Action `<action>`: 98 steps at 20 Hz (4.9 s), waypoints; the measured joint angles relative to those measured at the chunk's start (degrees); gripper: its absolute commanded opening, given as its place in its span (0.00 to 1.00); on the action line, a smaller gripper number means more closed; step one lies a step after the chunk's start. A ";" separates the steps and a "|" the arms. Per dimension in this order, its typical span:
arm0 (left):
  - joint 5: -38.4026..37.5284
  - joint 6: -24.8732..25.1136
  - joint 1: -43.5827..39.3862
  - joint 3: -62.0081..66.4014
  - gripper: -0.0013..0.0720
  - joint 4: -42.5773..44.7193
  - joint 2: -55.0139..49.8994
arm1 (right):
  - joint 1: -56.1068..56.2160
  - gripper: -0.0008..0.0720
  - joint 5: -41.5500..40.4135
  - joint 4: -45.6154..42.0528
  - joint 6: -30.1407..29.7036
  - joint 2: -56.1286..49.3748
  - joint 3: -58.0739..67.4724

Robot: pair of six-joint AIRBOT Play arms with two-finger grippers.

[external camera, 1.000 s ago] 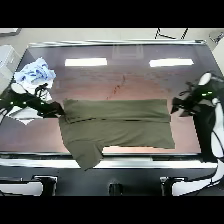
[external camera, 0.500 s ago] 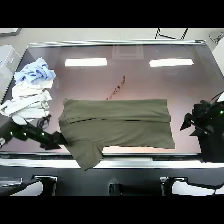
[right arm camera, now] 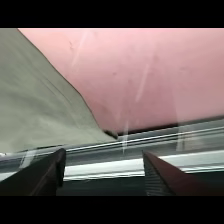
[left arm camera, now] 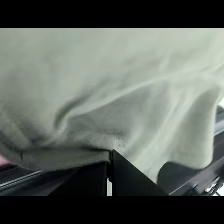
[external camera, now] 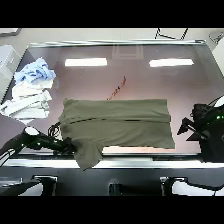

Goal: Fold the clothes and pants, and hang the long-sleeved shirts on hangers.

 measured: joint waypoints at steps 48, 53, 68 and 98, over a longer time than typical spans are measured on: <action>-12.39 -4.15 4.07 59.80 0.83 2.91 -22.16 | 5.33 0.63 -14.56 28.20 -5.44 -24.24 23.02; -9.51 -4.26 -1.81 59.67 0.45 2.36 -21.29 | 8.68 0.06 -15.85 29.42 -6.99 -24.52 23.10; 17.90 -10.84 -35.67 56.30 0.05 -17.57 -36.87 | 18.75 0.06 -6.10 36.68 -1.03 10.80 23.34; -1.44 -7.87 2.10 59.01 0.05 10.99 3.74 | 48.89 0.83 -36.72 61.31 0.22 -23.89 23.34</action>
